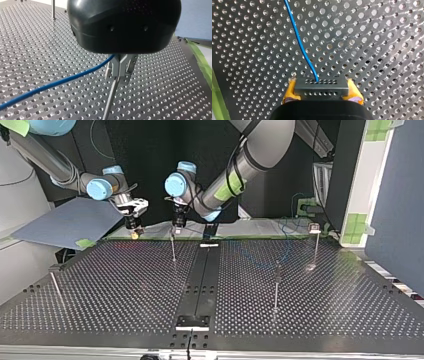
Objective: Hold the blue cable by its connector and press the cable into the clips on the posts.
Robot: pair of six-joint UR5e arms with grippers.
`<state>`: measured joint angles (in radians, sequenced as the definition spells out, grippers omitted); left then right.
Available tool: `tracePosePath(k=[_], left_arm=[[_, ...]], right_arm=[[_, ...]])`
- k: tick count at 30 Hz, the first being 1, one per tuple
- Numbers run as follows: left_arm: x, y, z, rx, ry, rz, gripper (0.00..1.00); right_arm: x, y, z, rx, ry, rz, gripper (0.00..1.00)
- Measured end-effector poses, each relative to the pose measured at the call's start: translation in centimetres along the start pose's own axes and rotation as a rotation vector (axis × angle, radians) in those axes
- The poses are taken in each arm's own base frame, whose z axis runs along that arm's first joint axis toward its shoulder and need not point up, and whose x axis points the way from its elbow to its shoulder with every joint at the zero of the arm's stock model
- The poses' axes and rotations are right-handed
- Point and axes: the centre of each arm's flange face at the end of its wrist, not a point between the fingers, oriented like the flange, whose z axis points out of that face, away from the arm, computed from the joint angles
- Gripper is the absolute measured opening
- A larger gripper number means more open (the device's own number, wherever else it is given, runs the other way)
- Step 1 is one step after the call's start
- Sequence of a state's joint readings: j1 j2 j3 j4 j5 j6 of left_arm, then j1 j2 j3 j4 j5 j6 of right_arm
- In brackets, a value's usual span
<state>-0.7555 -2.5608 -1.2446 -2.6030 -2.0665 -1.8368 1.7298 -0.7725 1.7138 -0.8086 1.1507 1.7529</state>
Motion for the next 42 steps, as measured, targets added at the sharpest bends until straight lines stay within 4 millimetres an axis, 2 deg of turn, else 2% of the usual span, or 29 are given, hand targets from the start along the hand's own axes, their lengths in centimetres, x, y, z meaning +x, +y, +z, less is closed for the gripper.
tracePosePath(k=[17, 25, 33, 42], left_arm=[[-0.7, 2.2, 1.9, -0.002, 0.002, -0.011, 0.00], [-0.7, 2.4, 2.3, 0.032, 0.012, -0.013, 0.00], [0.5, 3.7, 4.0, 0.057, 0.042, -0.027, 0.00], [-1.2, 3.6, 6.1, 0.082, 0.023, -0.045, 0.00]], right_arm=[[0.2, -0.3, 0.3, 0.006, -0.001, -0.006, 0.00], [0.5, -0.5, 0.6, 0.010, 0.000, -0.007, 0.00], [0.7, -0.6, 0.9, 0.013, 0.004, -0.010, 0.00], [1.1, -0.1, 1.1, 0.007, 0.013, -0.012, 0.00]])
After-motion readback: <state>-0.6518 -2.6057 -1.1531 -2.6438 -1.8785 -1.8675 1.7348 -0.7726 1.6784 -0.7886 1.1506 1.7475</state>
